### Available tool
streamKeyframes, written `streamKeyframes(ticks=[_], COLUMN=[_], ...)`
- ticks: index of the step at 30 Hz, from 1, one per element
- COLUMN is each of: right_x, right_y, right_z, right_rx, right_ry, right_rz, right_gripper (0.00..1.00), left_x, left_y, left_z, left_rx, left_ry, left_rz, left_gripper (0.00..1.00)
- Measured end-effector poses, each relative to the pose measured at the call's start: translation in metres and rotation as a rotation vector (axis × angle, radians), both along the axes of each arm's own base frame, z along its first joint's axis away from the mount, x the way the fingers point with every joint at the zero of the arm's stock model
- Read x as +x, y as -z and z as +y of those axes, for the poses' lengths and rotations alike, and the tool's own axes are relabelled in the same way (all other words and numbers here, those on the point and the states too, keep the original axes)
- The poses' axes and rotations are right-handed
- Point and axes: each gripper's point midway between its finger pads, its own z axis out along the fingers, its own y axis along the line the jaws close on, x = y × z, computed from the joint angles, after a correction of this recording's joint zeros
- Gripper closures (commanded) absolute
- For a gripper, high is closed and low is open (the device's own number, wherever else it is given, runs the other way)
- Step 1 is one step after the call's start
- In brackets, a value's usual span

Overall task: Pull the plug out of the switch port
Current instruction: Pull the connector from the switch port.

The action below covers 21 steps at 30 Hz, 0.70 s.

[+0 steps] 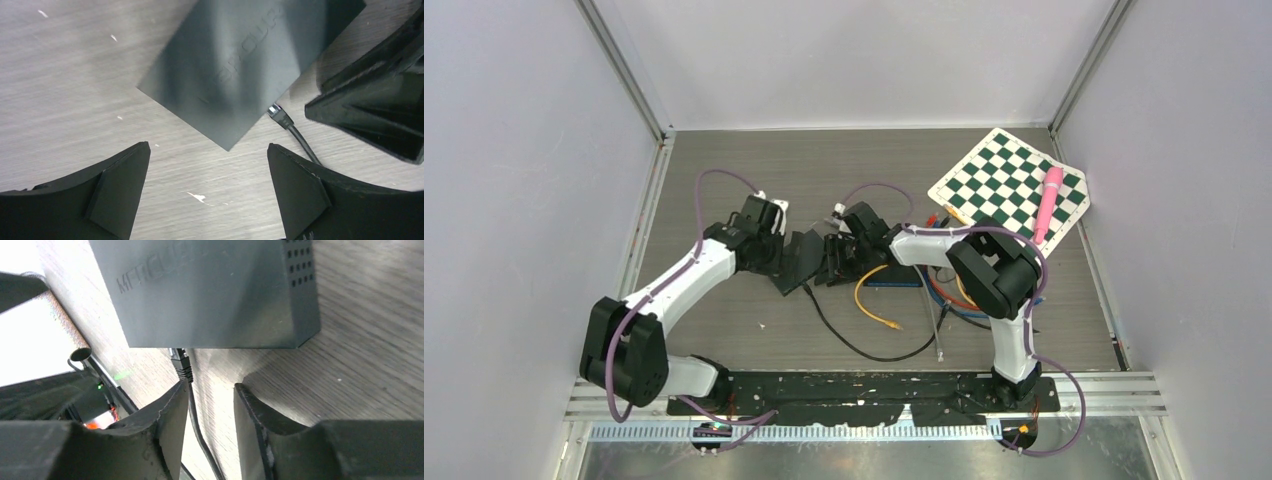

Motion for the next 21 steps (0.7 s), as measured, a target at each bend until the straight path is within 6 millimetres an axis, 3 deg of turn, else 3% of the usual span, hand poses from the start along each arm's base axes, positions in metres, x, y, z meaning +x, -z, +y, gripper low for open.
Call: streamKeyframes(ticks=[4, 9, 12, 17, 21], right_x=[-0.006, -0.01, -0.013, -0.016, -0.015], right_y=[-0.004, -0.009, -0.013, -0.019, -0.011], right_z=[0.006, 0.015, 0.022, 0.034, 0.035], right_rx=[0.045, 0.073, 0.093, 0.136, 0.13], right_ry=[-0.008, -0.002, 0.002, 0.016, 0.034], right_rz=[0.018, 0.025, 0.028, 0.036, 0.055], right_gripper=[0.47, 0.46, 0.46, 0.47, 0.48], left_x=[0.022, 0.043, 0.049, 0.04, 0.033], left_y=[-0.027, -0.044, -0.039, -0.023, -0.015], left_z=[0.009, 0.018, 0.021, 0.027, 0.024], left_rx=[0.104, 0.232, 0.285, 0.33, 0.318], left_ry=[0.068, 0.182, 0.251, 0.336, 0.388], left_rz=[-0.099, -0.136, -0.116, -0.063, -0.044], left_gripper=[0.03, 0.0, 0.0, 0.0, 0.0])
